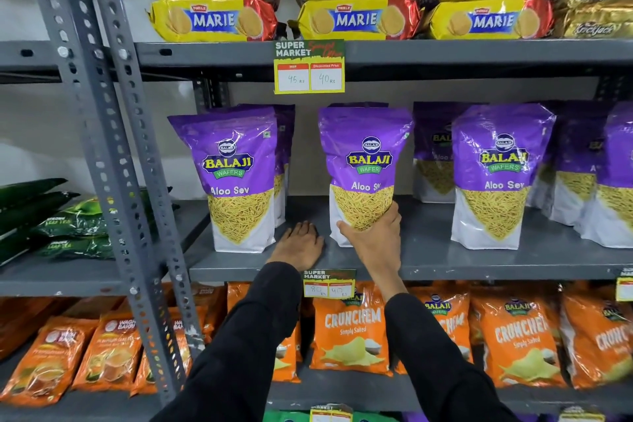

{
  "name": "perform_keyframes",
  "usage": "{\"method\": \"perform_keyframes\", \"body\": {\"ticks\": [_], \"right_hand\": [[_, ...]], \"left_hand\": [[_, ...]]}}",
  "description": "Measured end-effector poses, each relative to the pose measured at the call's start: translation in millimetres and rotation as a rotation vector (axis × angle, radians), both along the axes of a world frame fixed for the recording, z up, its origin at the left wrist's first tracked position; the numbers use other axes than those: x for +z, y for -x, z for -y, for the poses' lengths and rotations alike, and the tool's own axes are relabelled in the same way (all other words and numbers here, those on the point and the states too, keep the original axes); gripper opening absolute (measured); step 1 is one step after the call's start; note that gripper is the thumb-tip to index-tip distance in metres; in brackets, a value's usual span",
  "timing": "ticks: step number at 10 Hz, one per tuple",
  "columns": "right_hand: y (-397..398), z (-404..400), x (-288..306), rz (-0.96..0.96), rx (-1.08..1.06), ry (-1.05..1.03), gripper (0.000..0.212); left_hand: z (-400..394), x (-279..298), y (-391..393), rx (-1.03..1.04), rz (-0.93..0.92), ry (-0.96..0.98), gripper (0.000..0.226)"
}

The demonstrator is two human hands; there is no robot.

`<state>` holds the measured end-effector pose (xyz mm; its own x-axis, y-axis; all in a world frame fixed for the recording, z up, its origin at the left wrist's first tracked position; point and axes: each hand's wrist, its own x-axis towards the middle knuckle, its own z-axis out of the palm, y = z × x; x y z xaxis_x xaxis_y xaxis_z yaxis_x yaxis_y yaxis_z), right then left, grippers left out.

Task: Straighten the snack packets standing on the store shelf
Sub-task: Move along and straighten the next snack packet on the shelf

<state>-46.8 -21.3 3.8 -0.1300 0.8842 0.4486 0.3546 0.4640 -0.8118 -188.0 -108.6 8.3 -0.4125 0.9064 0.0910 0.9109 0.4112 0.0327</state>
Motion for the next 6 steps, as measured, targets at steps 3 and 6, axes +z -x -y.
{"method": "perform_keyframes", "body": {"ticks": [3,6], "right_hand": [[-0.9,-2.5,-2.2,0.022,0.007,-0.019,0.127],[-5.1,4.9,2.4,0.055,0.01,-0.007,0.137]], "left_hand": [[3.3,3.5,-2.6,-0.004,-0.001,0.024,0.059],[1.8,1.8,-0.7,-0.005,0.019,-0.009,0.059]]}}
